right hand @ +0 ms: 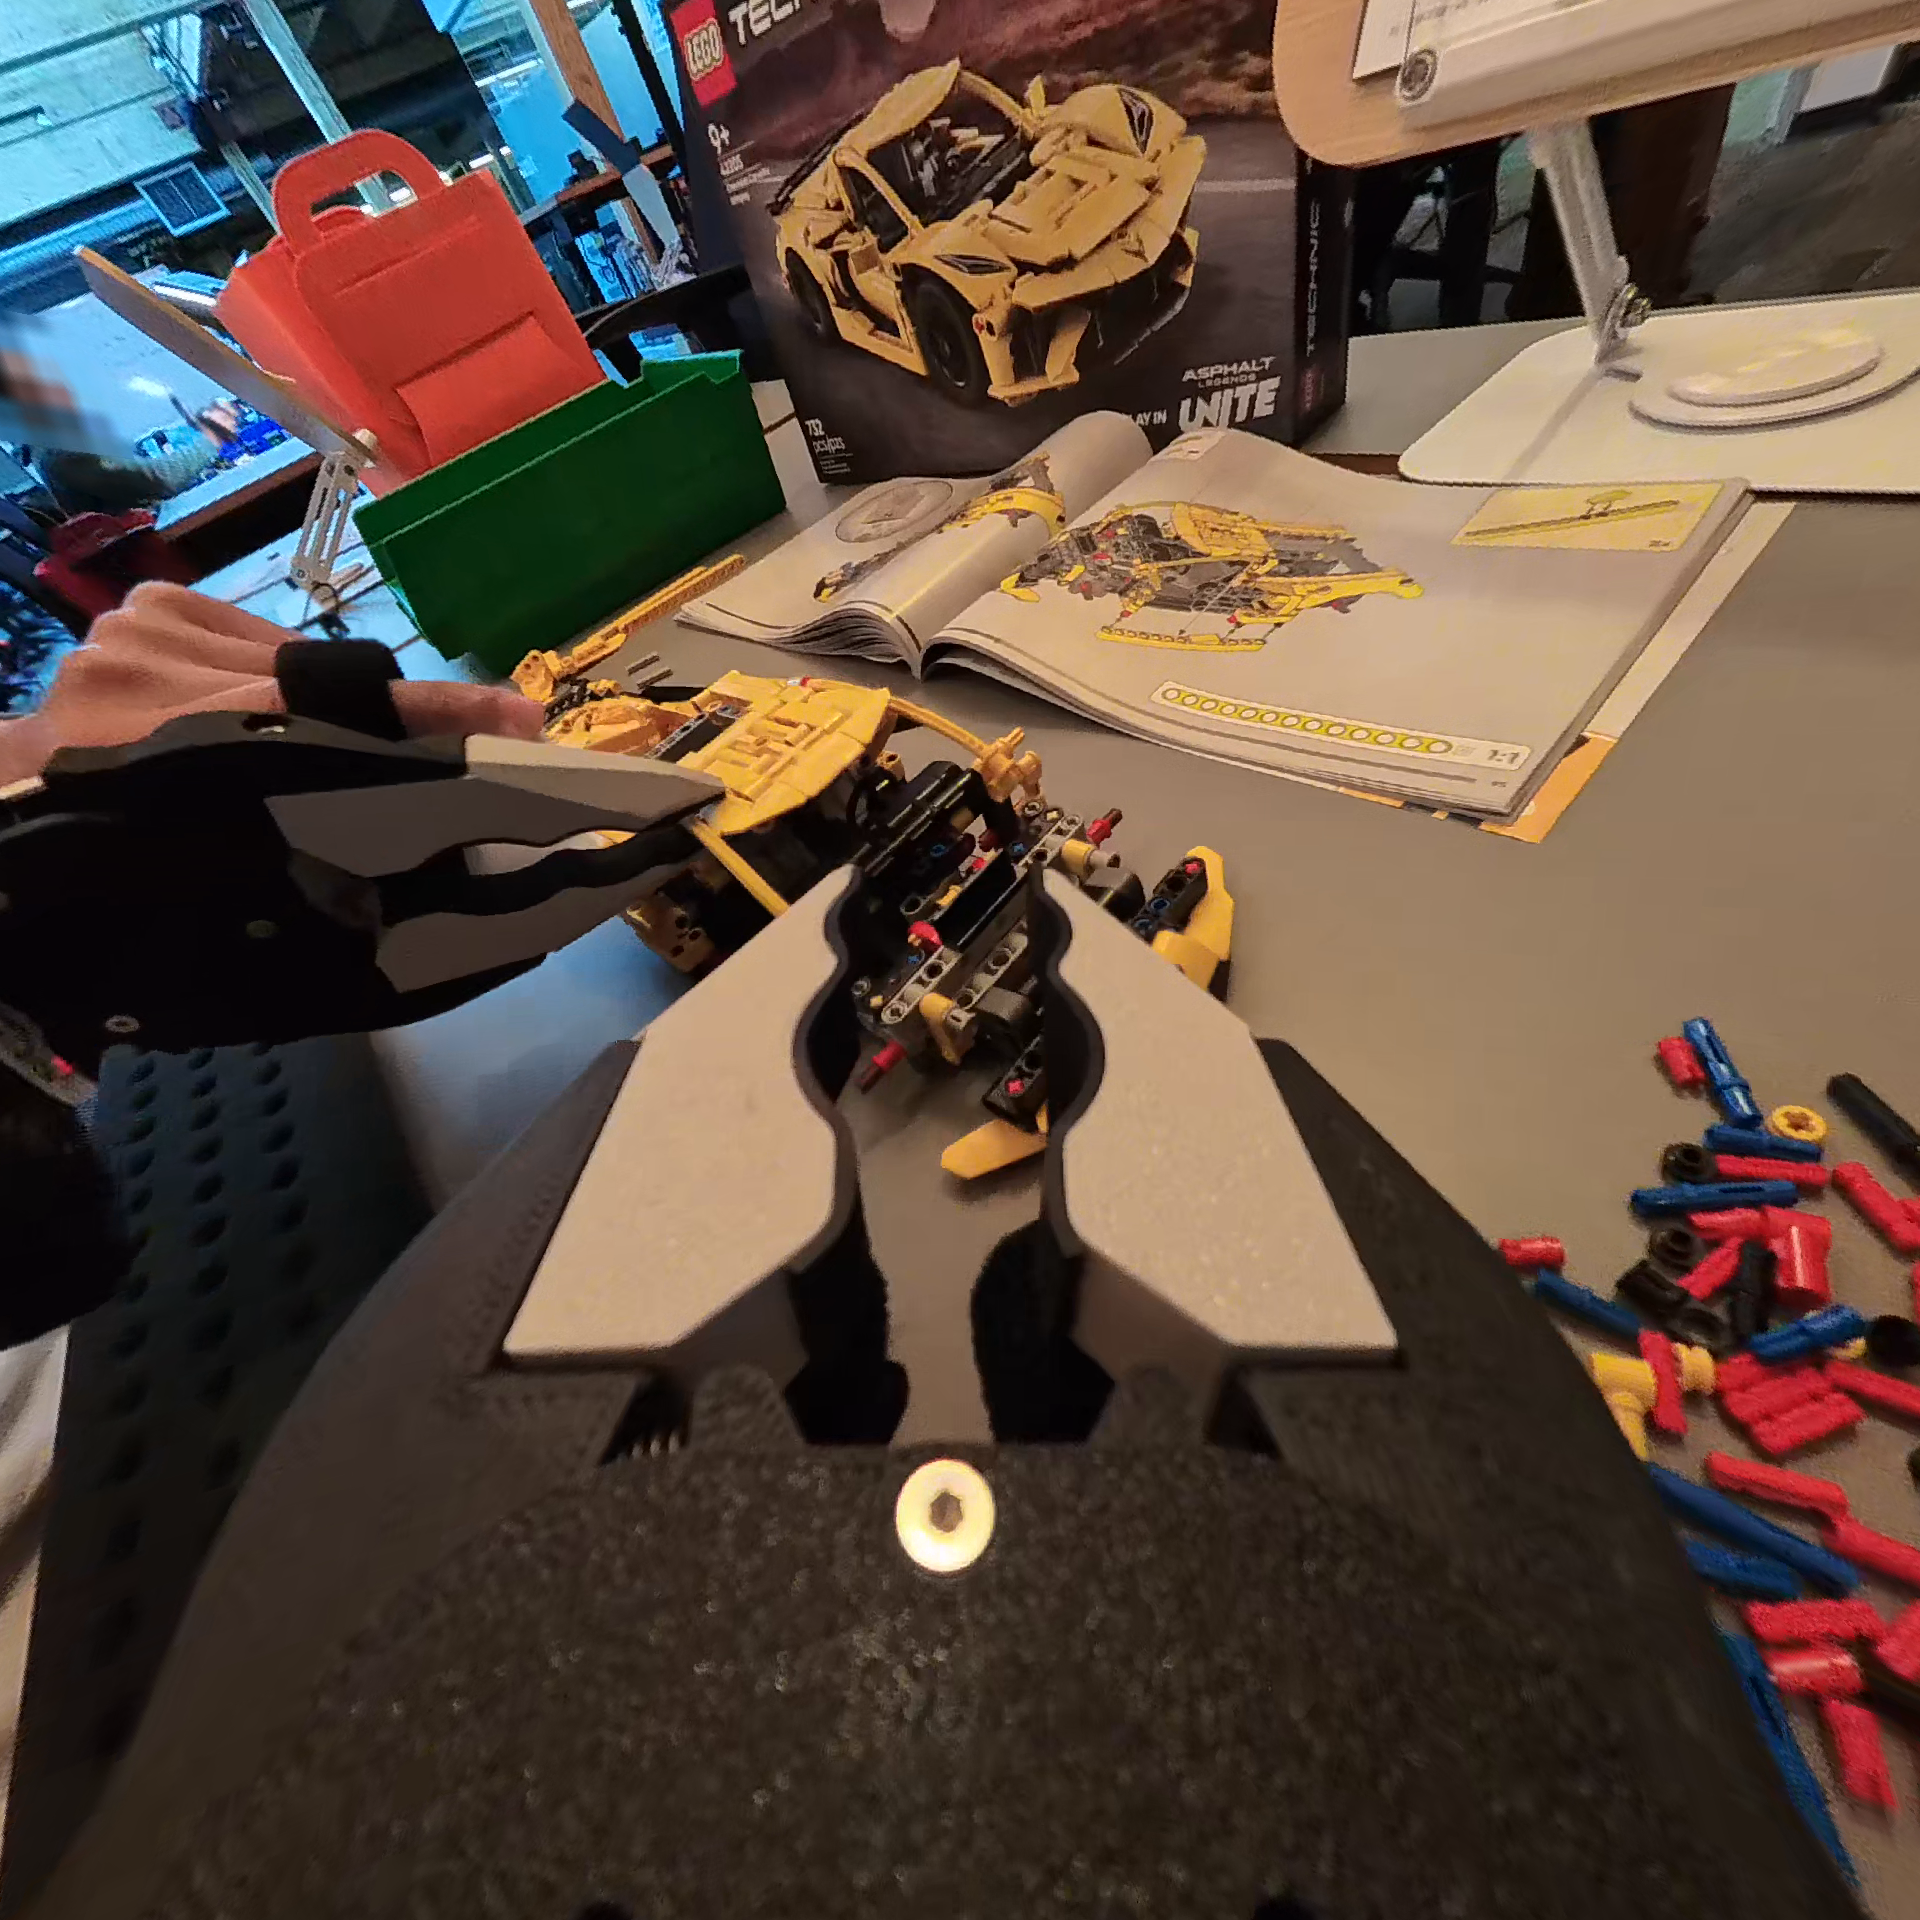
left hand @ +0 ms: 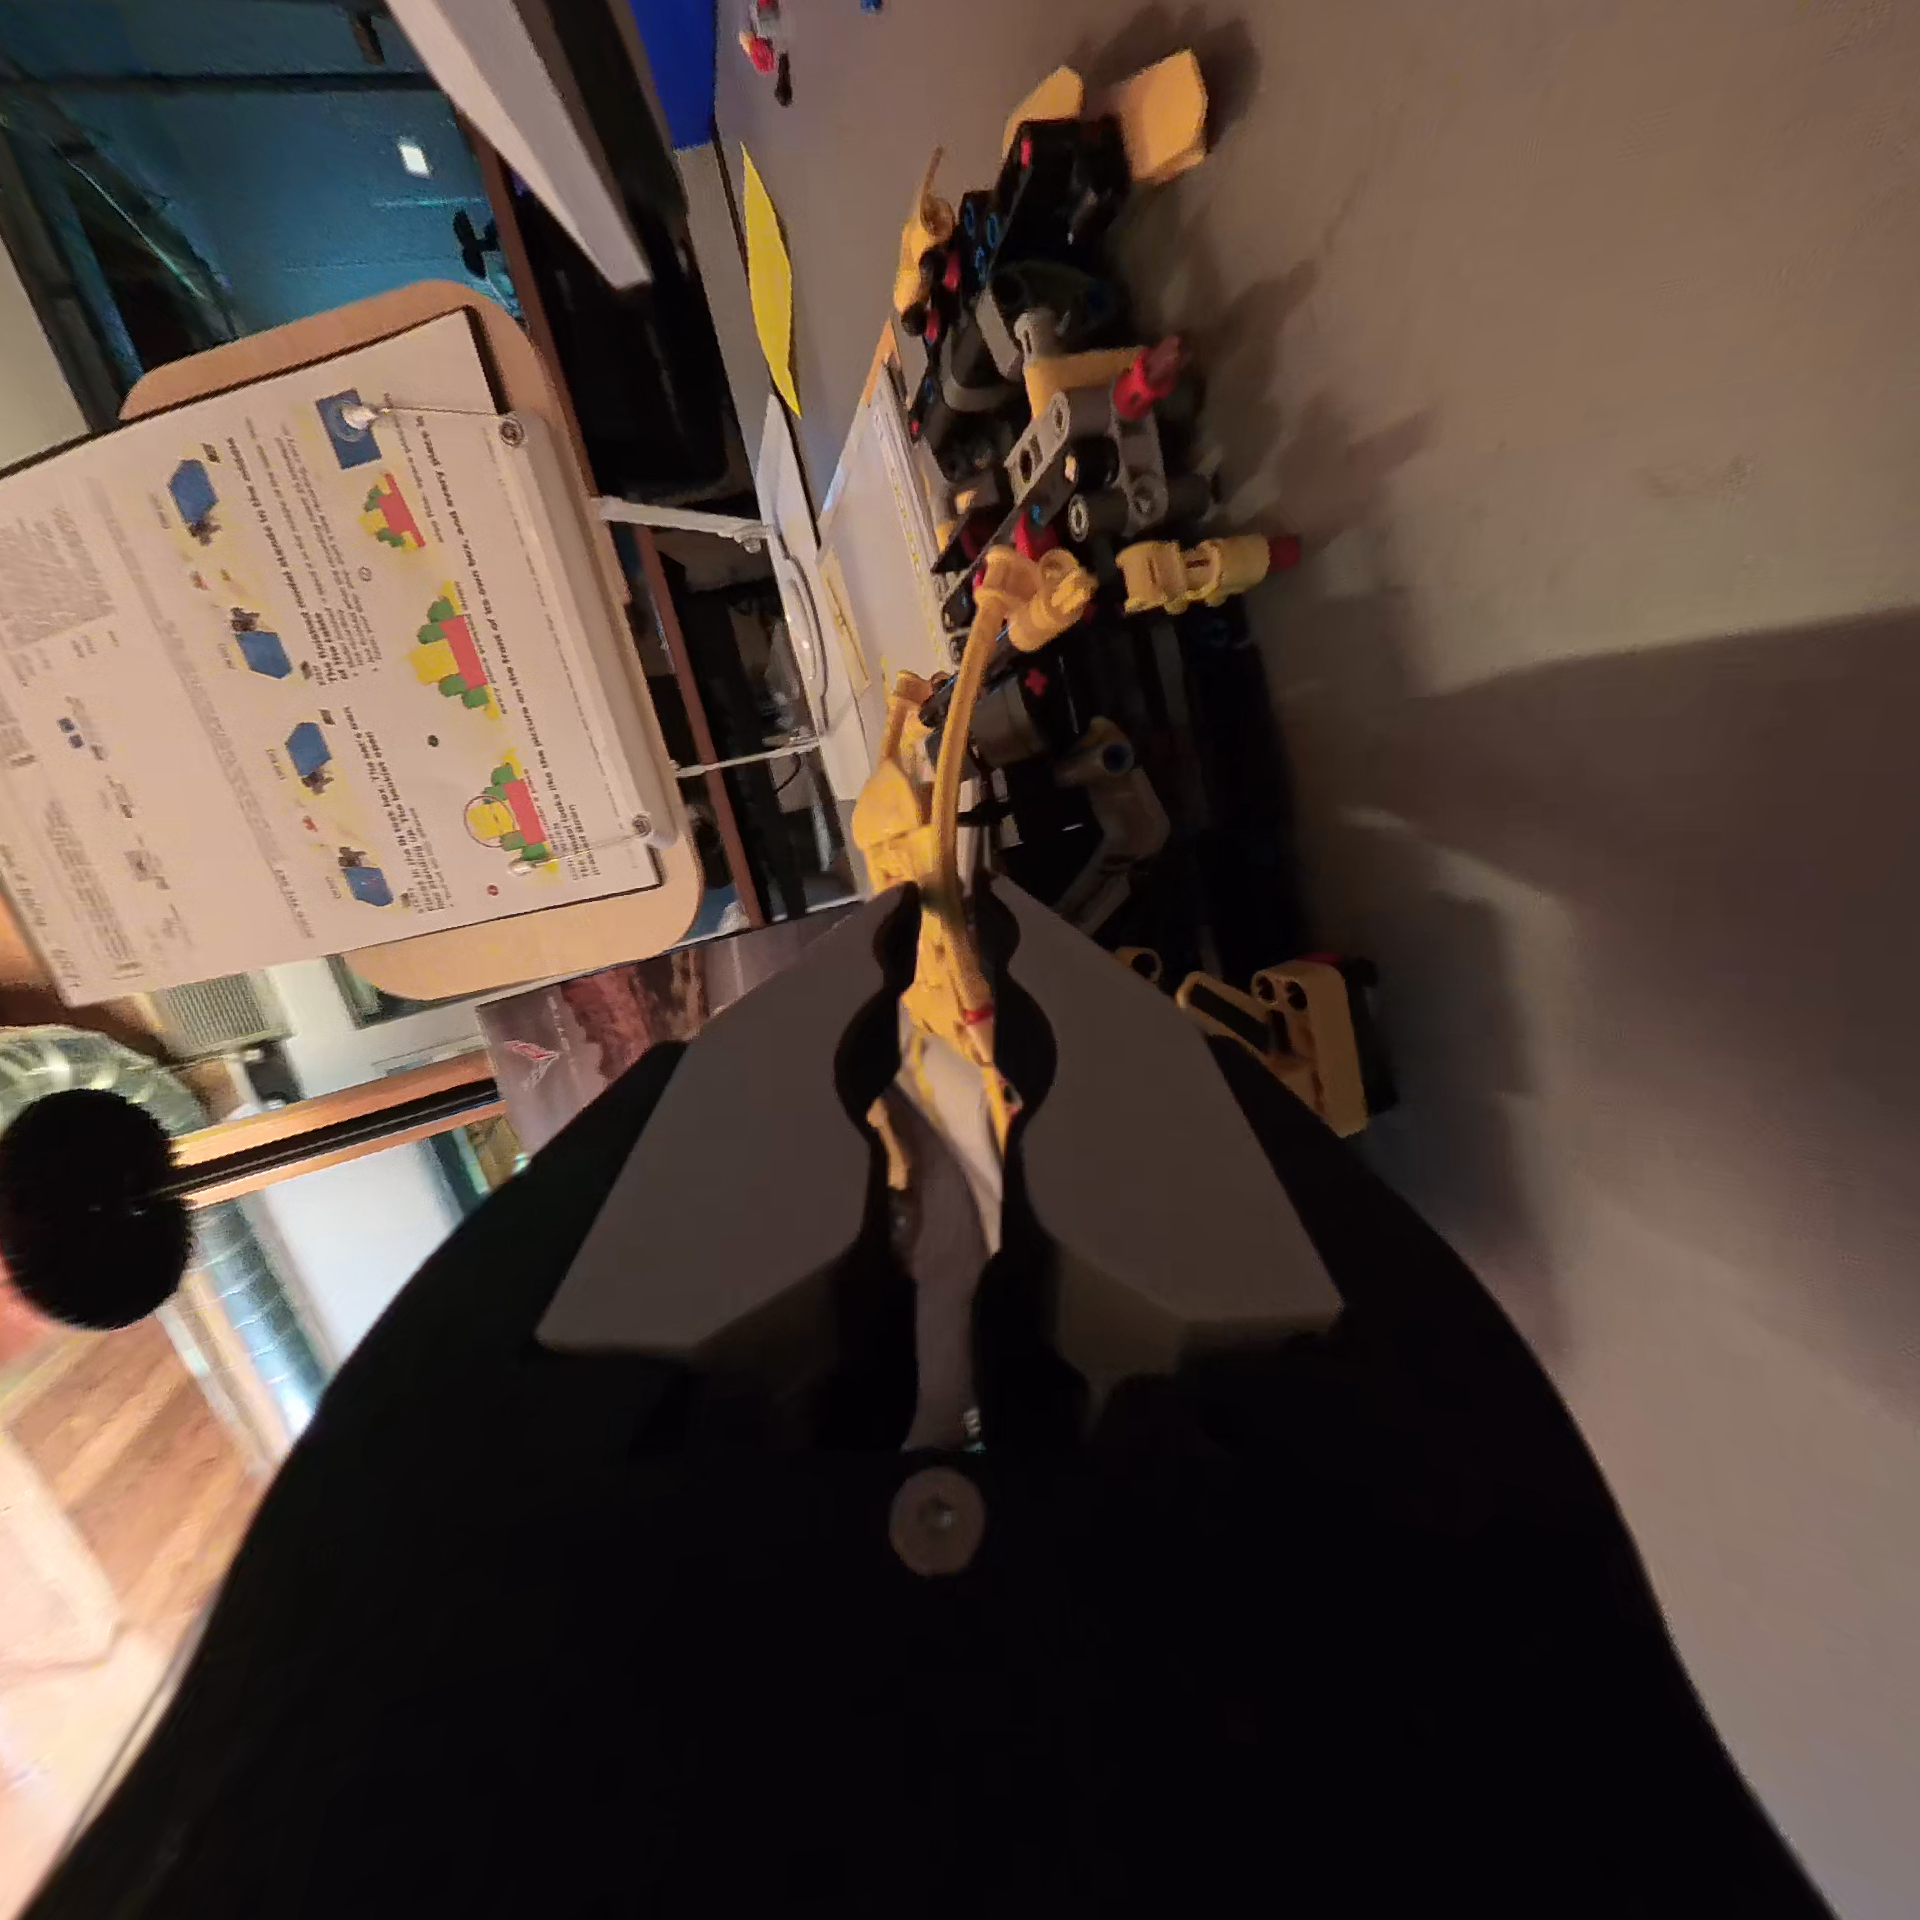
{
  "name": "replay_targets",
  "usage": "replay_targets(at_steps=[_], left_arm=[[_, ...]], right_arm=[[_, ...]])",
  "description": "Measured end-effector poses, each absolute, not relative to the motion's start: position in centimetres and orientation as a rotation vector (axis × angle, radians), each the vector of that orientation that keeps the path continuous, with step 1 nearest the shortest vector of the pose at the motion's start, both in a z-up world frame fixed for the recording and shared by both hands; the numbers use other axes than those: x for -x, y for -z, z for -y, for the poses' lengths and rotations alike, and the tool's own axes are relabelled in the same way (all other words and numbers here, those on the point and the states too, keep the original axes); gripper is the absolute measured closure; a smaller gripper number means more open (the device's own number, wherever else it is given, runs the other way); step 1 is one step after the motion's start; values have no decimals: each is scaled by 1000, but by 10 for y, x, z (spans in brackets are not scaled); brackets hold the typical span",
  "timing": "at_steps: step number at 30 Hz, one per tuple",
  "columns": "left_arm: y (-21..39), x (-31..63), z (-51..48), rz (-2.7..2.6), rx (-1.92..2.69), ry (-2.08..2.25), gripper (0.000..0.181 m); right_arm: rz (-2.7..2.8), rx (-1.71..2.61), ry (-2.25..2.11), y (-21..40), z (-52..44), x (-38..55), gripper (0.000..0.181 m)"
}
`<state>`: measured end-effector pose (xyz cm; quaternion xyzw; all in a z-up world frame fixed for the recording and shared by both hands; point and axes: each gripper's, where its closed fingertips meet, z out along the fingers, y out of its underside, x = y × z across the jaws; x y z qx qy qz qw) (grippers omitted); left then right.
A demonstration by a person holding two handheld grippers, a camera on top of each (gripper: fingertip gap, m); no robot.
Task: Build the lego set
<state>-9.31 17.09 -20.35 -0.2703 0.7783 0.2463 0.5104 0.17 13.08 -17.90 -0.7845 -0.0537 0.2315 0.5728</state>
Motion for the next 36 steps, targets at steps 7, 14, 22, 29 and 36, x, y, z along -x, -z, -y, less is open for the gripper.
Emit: replay_targets(at_steps=[7,14,22,29,36], left_arm=[[199,123,-159,-1848,1081,-121,154],[160,138,-181,-1326,1713,714,154],[159,109,-217,-1477,1633,700,154],[193,64,-245,-2136,1469,614,158],[234,44,-252,-2798,886,500,156]], right_arm=[[131,1848,-432,173,-146,-9,151],[81,1899,-338,195,-140,-25,146],[62,1848,-481,191,-136,-24,150],[-25,1822,-585,190,-135,-33,152],[-52,1808,-662,189,-134,-33,152]])
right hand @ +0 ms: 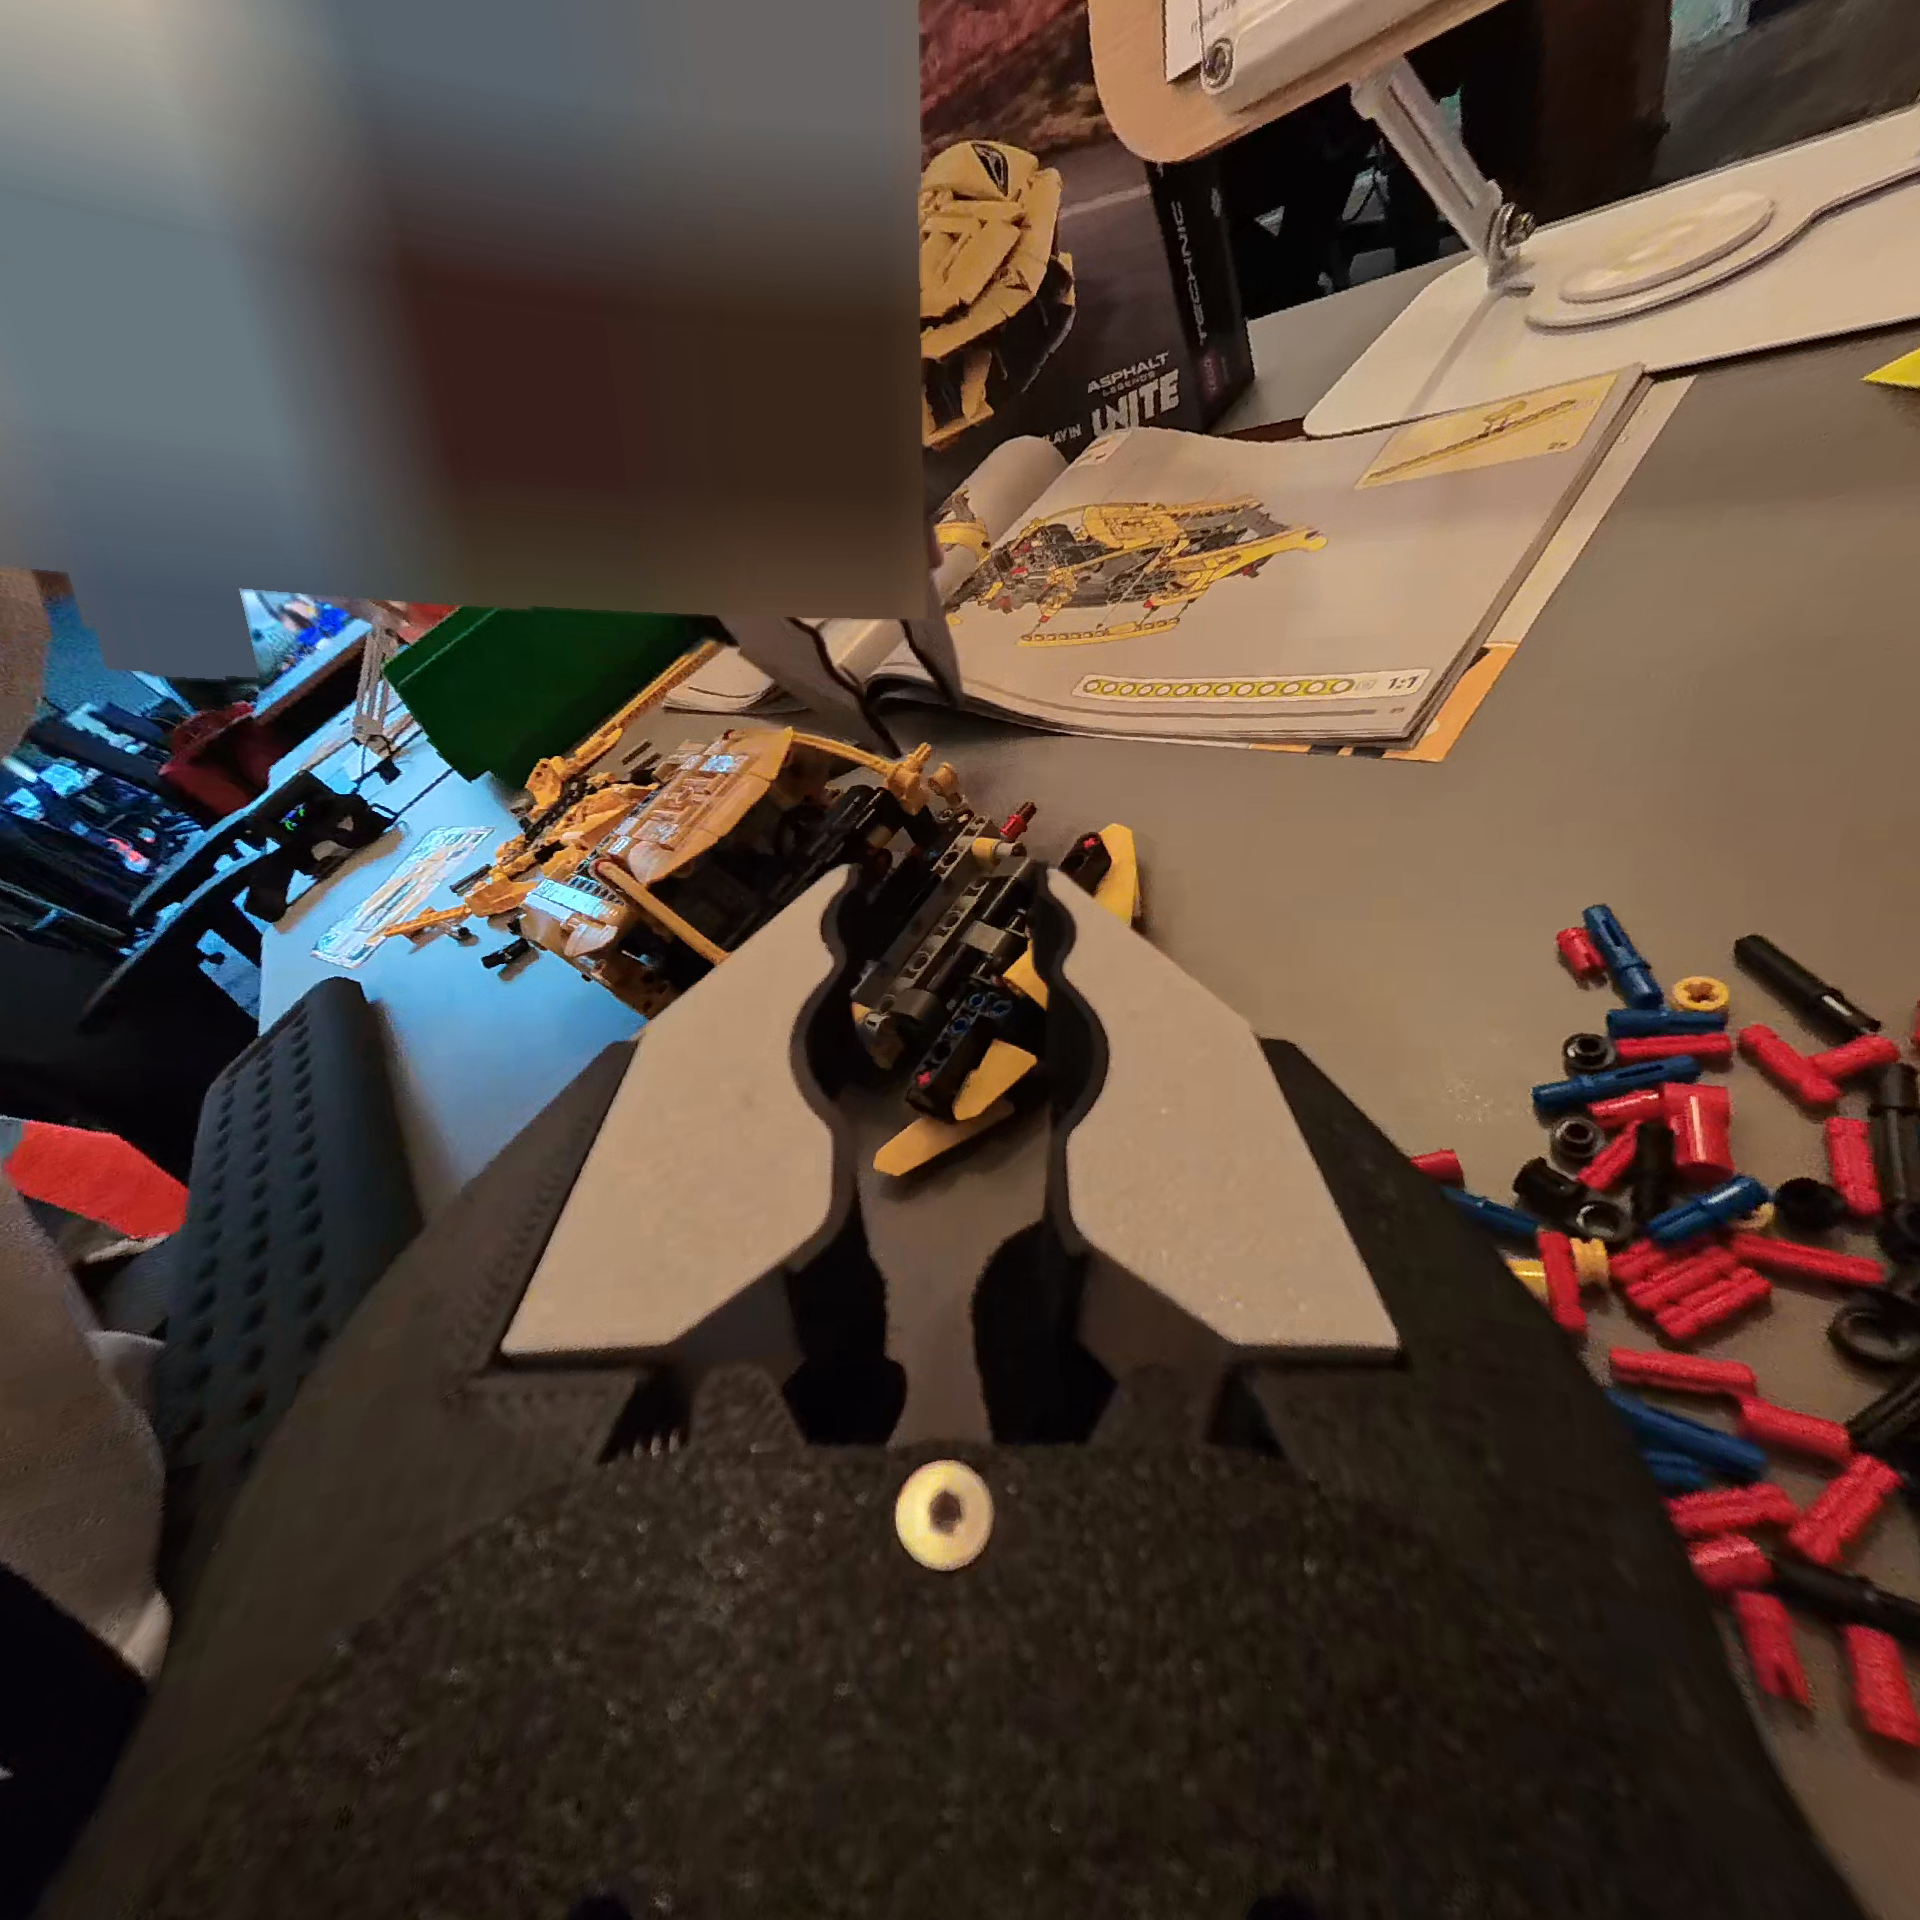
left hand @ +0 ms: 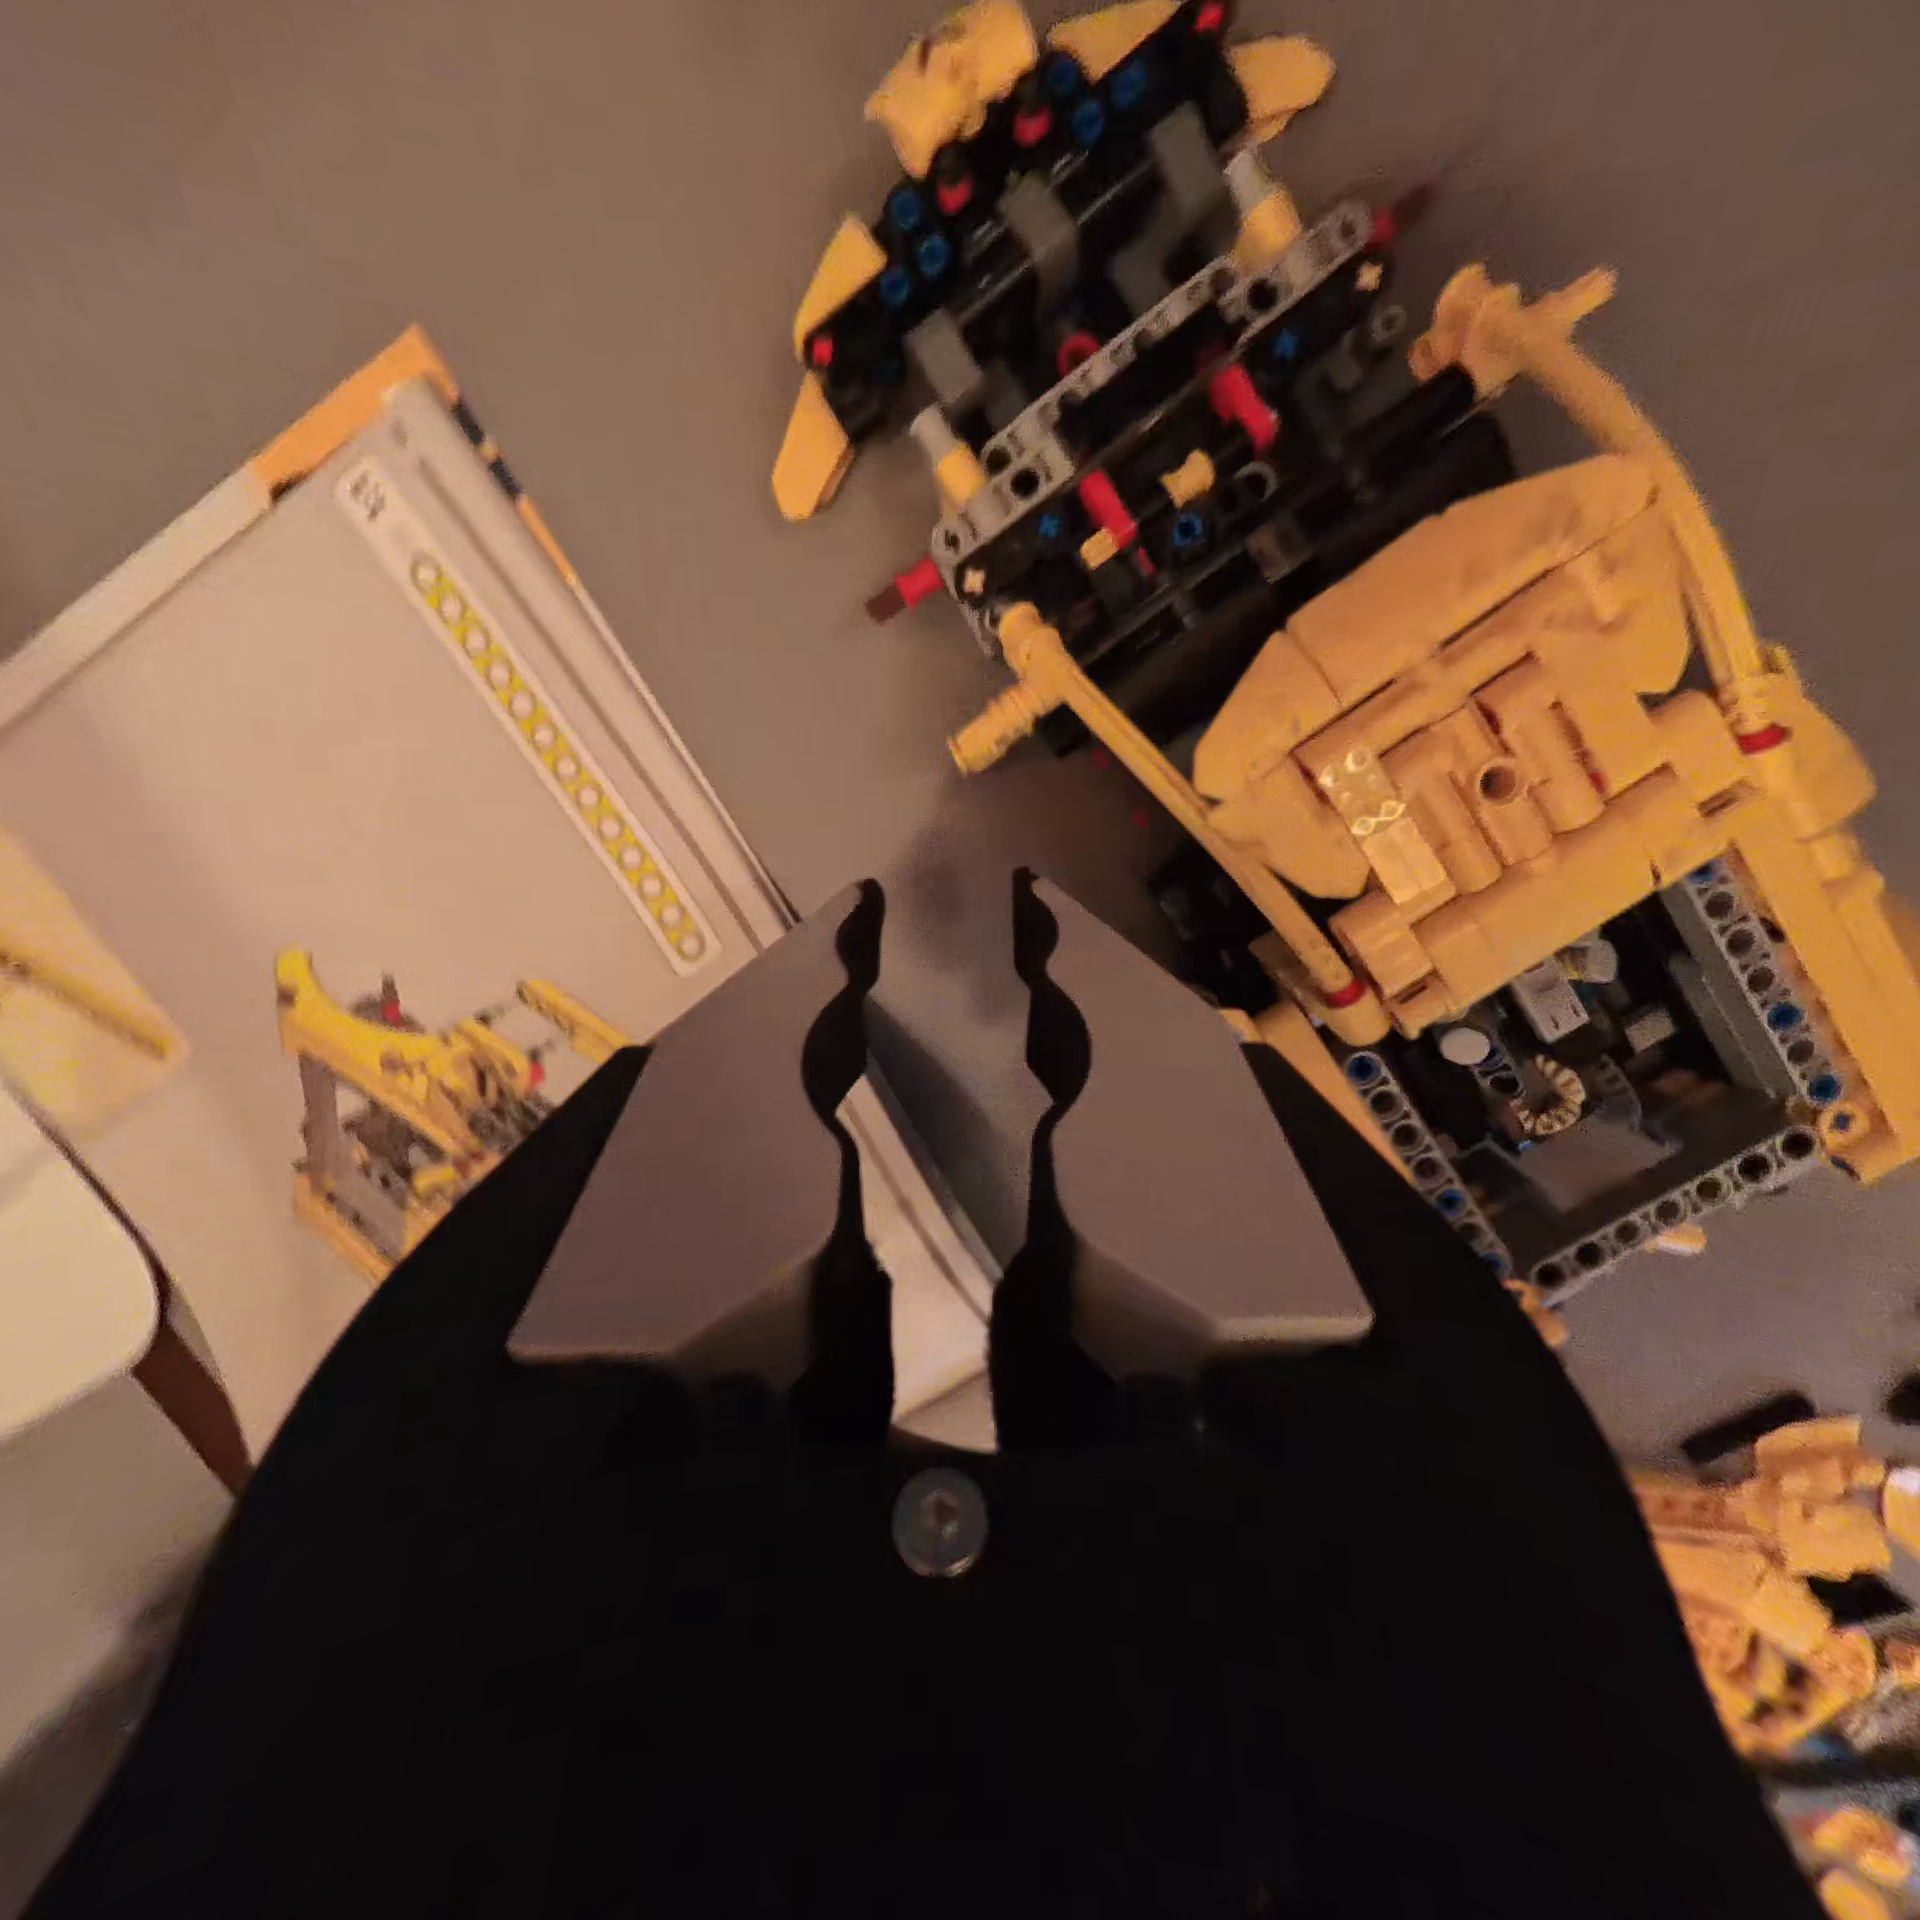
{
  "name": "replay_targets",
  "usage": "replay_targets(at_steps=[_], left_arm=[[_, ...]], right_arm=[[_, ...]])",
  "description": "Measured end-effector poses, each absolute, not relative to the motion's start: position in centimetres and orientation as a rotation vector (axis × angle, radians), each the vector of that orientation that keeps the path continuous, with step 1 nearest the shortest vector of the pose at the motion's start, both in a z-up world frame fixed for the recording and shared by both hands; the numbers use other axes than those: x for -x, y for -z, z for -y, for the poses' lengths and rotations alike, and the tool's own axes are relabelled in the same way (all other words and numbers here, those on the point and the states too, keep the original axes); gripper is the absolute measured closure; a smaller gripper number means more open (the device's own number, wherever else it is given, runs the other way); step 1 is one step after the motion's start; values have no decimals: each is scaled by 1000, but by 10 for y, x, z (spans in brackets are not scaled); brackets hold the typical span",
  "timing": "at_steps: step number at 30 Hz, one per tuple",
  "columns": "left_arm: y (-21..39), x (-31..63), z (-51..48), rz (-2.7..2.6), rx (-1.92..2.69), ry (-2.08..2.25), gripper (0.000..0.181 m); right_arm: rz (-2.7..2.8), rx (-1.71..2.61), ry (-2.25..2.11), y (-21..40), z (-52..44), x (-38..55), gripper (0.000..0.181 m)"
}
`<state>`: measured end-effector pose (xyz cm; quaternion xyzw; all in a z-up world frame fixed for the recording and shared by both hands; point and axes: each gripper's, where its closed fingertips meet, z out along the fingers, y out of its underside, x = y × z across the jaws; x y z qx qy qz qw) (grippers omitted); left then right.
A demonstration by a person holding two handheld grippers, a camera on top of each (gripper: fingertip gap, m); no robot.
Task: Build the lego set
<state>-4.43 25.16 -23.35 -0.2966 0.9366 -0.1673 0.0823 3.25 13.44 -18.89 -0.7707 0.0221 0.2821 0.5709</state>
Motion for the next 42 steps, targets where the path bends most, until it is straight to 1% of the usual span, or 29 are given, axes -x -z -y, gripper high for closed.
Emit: replay_targets(at_steps=[4,9,11,14,18,22,34,42], left_arm=[[232,36,-247,-2950,647,500,151],[240,35,-239,-3023,333,397,152],[240,35,-235,-3024,224,359,154],[242,36,-233,-3009,77,295,163],[241,32,-227,-2982,7,305,169],[242,33,-227,-2975,73,323,171],[242,35,-229,-2837,714,443,171],[242,37,-228,-2746,1009,543,173]], right_arm=[[-100,1787,-736,187,-134,-36,153],[-127,1784,-768,188,-135,-39,153],[-119,1790,-780,189,-134,-37,153],[-110,1789,-807,189,-134,-33,153],[-108,1791,-826,189,-133,-30,153],[-111,1792,-838,190,-133,-30,153],[-97,1808,-876,193,-132,-23,153],[-84,1825,-874,195,-132,-20,153]])
